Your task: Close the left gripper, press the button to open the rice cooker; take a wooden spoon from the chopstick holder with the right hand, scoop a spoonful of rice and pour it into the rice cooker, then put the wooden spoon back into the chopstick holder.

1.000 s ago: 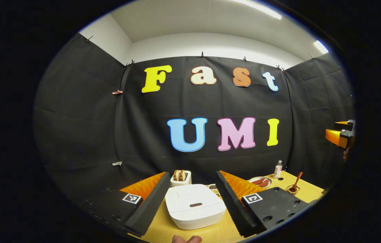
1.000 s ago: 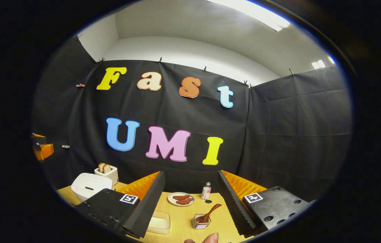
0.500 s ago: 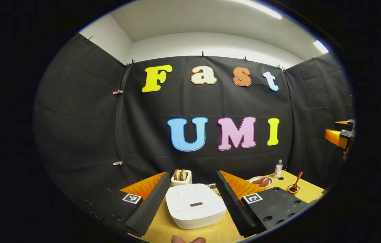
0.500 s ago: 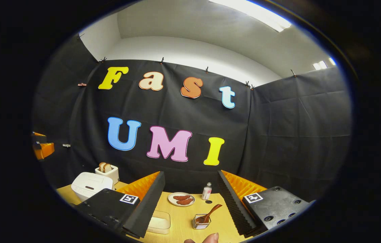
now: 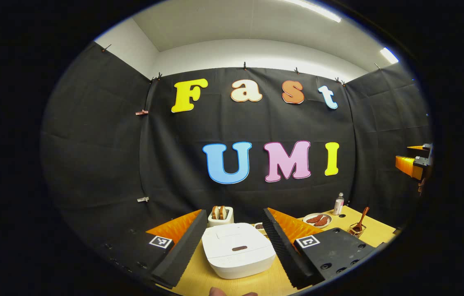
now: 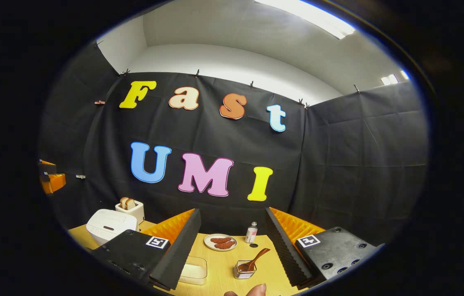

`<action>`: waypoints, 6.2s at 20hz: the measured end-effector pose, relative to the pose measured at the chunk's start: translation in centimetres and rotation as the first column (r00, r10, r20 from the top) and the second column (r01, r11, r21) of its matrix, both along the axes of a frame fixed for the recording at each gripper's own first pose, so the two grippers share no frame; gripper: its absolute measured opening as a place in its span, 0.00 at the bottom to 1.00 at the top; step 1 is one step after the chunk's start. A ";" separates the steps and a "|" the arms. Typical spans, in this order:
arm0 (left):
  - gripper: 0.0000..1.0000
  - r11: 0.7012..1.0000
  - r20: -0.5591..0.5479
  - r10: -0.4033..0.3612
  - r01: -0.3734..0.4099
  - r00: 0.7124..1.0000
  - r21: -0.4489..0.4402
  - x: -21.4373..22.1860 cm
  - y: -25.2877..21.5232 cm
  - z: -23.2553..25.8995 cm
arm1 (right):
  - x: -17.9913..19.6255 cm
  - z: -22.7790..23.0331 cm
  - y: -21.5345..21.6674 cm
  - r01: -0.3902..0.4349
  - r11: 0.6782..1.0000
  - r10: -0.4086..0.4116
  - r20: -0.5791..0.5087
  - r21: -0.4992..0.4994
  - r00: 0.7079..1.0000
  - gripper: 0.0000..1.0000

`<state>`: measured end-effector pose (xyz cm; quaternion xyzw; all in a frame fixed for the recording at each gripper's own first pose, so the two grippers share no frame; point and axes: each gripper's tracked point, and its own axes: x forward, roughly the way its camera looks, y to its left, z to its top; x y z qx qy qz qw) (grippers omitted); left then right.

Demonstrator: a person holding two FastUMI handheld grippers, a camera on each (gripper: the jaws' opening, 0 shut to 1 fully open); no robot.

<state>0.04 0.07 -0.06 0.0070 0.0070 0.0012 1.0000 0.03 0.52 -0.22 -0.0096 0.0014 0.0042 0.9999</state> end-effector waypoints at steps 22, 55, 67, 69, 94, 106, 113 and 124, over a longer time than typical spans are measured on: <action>0.07 0.949 -0.328 -0.289 0.222 0.900 -0.225 11.6 -0.9 -12.4 | 1.2 -0.3 -2.9 0.074 0.997 -0.074 0.005 -0.029 0.997 0.97; 0.07 0.960 -0.585 -0.274 0.250 0.763 -0.123 18.2 -1.3 -24.0 | -2.8 -1.5 -8.4 0.275 0.959 -0.278 -0.033 -0.066 0.960 0.97; 0.97 0.992 -0.090 -0.124 0.126 0.988 0.016 17.9 2.1 -7.2 | -3.2 -3.2 -8.6 0.203 0.978 -0.205 -0.060 -0.041 0.977 0.97; 0.95 0.993 -0.053 -0.119 0.120 0.991 0.005 15.8 1.8 -5.9 | -2.1 -5.0 -8.3 0.140 0.990 -0.140 -0.089 -0.008 0.986 0.97; 0.96 0.989 -0.173 0.150 -0.149 0.973 0.021 0.5 -5.5 -3.9 | 18.3 -43.0 -11.6 -0.069 0.917 0.304 -0.576 0.393 0.759 0.79; 0.96 0.969 -0.214 0.248 -0.247 0.945 0.029 -2.1 -4.8 -4.6 | 21.0 -44.7 -10.6 0.003 0.855 0.345 -0.572 0.519 0.744 0.17; 0.96 0.965 -0.210 0.254 -0.262 0.944 -0.007 -4.2 -2.0 -4.5 | 20.7 -37.8 -11.2 -0.018 0.888 0.274 -0.497 0.460 0.824 0.14; 0.96 0.971 -0.186 0.204 -0.223 0.961 -0.083 -5.1 4.1 -5.5 | 16.2 -23.6 0.6 -0.275 0.885 0.400 -0.311 0.375 0.862 0.11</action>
